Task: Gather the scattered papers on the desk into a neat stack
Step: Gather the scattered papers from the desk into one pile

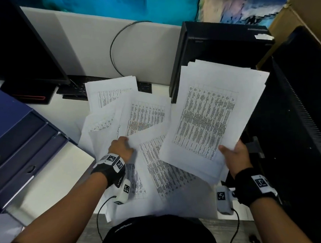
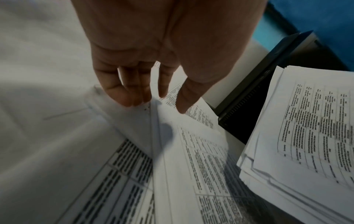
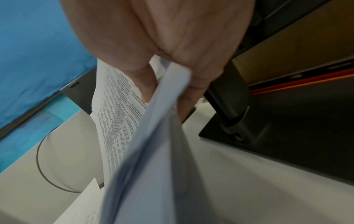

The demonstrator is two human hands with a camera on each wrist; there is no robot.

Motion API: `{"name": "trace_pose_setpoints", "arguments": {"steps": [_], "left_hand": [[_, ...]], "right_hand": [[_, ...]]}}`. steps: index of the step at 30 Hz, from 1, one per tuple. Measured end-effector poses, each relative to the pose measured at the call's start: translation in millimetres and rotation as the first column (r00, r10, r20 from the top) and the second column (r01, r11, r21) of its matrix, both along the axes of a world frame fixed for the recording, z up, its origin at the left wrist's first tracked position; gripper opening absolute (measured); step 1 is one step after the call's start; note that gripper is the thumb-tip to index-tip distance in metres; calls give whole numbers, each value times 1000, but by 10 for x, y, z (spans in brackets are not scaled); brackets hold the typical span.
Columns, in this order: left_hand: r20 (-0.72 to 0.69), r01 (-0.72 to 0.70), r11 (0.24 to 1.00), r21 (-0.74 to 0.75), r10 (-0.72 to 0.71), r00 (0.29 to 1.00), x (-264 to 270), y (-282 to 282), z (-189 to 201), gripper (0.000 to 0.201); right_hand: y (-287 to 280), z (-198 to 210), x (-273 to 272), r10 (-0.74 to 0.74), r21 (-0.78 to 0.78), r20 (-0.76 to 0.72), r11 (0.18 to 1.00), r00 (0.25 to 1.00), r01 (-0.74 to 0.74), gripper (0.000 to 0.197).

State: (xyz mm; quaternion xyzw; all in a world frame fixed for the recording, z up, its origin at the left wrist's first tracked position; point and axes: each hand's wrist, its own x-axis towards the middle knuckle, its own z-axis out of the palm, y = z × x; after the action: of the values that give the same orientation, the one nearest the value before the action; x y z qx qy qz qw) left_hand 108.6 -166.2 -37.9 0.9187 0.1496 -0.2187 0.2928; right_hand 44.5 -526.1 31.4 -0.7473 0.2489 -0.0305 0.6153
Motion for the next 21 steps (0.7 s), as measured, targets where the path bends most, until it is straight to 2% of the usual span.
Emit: {"name": "trace_pose_setpoints", "arguments": {"steps": [2, 4, 12, 17, 21], "left_hand": [[0, 19, 997, 69, -19, 1000, -17, -28, -63, 65], [-7, 57, 991, 119, -57, 998, -19, -66, -78, 66], [-29, -34, 977, 212, 42, 999, 29, -183, -139, 91], [-98, -29, 963, 267, 57, 994, 17, -255, -120, 92], [-105, -21, 985, 169, 39, 994, -2, -307, -124, 81]], "right_hand": [[12, -32, -27, 3, 9, -10, 1000, 1000, -3, 45], [49, -60, -57, 21, 16, -21, 1000, 1000, -21, 43], [153, -76, -70, 61, 14, -26, 998, 998, -60, 40], [153, -100, -75, 35, 21, -33, 999, 999, -34, 39], [156, -93, -87, 26, 26, -25, 999, 999, -25, 40]]}}
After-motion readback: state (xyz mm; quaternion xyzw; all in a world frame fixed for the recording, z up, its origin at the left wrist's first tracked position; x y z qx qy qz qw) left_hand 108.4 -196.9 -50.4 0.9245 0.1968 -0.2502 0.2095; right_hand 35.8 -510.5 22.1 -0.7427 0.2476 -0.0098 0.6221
